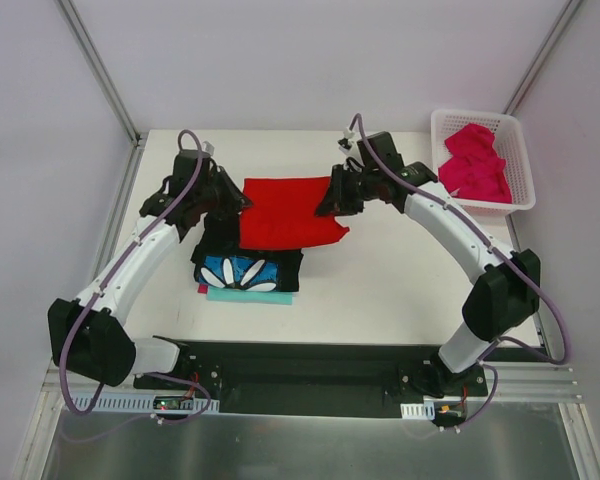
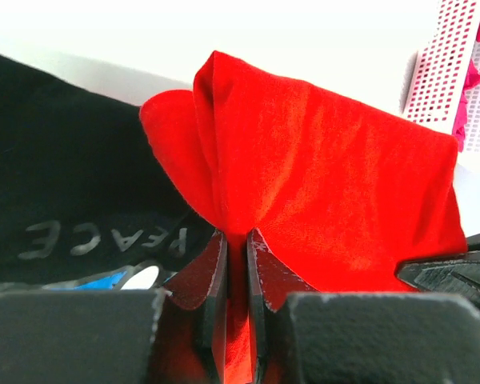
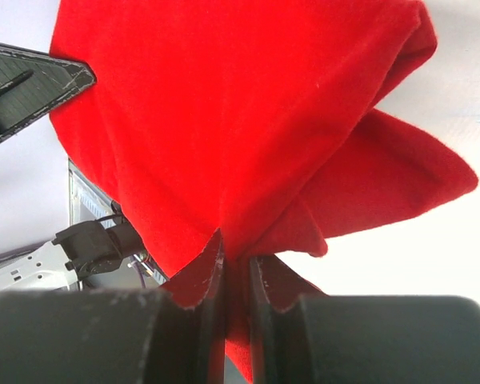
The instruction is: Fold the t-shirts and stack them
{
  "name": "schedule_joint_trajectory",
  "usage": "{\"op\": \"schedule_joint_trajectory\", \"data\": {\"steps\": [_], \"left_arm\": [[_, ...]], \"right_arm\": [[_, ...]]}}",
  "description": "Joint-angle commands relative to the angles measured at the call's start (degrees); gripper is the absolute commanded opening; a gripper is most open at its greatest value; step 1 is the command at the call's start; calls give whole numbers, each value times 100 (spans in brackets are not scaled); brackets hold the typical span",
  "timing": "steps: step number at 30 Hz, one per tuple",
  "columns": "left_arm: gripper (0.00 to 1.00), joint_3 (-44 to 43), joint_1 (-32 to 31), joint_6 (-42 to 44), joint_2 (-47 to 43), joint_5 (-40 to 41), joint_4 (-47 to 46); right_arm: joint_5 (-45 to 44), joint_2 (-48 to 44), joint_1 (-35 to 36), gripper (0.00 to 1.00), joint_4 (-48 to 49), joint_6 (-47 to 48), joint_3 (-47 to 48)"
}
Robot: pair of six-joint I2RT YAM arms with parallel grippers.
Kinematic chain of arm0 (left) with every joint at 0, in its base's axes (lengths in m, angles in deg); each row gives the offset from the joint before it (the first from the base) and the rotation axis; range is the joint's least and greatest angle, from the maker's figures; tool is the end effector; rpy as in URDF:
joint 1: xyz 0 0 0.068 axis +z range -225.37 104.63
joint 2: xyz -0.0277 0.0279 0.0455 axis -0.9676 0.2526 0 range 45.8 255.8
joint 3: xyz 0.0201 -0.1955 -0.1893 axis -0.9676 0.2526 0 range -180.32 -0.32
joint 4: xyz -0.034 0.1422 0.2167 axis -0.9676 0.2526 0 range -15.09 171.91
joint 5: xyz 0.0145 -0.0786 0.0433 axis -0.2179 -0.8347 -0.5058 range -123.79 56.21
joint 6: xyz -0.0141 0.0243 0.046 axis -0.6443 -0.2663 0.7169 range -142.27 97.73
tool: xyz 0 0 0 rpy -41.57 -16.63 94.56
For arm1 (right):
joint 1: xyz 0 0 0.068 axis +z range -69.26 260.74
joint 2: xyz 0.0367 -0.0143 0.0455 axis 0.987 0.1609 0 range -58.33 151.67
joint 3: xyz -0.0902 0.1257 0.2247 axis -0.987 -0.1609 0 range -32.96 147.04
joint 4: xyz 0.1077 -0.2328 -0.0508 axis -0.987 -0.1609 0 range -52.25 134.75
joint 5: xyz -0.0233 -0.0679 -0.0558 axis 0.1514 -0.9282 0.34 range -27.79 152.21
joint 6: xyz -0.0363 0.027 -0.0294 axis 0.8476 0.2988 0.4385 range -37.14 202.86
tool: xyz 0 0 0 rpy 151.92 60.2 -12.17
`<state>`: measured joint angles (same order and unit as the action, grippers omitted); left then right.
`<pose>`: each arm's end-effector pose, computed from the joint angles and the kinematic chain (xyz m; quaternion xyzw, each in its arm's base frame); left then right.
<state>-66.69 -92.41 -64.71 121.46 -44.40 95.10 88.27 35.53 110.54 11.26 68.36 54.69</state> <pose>0.2857 -0.0945 0.3354 -0.1436 0.8493 -0.3182 0.3960 0.3128 0.1972 0.3423 -0.2124 0.8613 0.3451 0.3065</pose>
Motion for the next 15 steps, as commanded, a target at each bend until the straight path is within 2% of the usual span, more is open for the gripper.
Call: {"op": "schedule_joint_trajectory", "data": {"steps": [1, 15], "left_arm": [[0, 159, 244, 218, -525, -73, 143], [0, 581, 1009, 491, -1035, -345, 390]], "right_arm": [[-137, 44, 271, 1, 124, -202, 287], [-356, 501, 1027, 1, 361, -404, 533]]}}
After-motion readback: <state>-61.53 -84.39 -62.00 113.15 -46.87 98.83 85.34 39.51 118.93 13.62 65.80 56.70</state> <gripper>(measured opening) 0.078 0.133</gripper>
